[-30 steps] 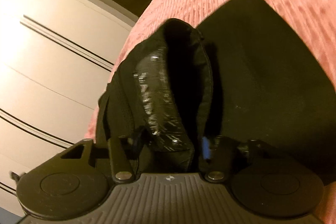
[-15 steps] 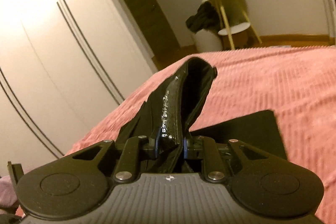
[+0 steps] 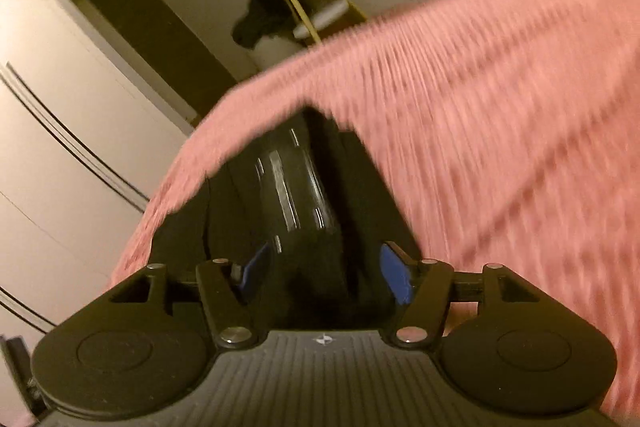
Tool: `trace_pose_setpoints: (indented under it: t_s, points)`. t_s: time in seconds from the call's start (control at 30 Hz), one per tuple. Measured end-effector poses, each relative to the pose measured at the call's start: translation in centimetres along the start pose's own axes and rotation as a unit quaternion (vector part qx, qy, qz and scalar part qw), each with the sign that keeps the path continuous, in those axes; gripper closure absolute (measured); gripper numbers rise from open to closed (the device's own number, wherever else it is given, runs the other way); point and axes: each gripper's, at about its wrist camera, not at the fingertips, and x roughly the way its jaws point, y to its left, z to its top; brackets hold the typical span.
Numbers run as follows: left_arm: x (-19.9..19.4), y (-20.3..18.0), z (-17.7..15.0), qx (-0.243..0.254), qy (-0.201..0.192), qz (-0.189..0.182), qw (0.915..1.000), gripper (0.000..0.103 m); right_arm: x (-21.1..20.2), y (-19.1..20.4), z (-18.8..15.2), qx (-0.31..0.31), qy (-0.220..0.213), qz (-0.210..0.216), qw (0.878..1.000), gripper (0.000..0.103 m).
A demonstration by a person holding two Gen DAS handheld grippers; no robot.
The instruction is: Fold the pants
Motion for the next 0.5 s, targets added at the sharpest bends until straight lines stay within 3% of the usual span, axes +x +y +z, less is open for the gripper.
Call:
trace_pose_setpoints:
  t_s: [0.17, 0.27, 0.5]
  points:
    - [-0.2, 0.1, 0.1, -0.004, 0.001, 0.003, 1.0, 0.0, 1.0, -0.2, 0.6, 0.038, 0.008, 0.018, 0.999, 0.041]
    - [-0.5, 0.2, 0.2, -0.008, -0.001, 0.01, 0.9999, 0.0, 1.8, -0.8, 0.3, 0.056, 0.027, -0.015, 0.998, 0.041]
    - [-1.0, -0.2, 0.0, 0.006, 0.001, 0.026, 0.9996, 0.0, 0.0, -0.9, -0.5, 0.061, 0.023, -0.014, 0.998, 0.041]
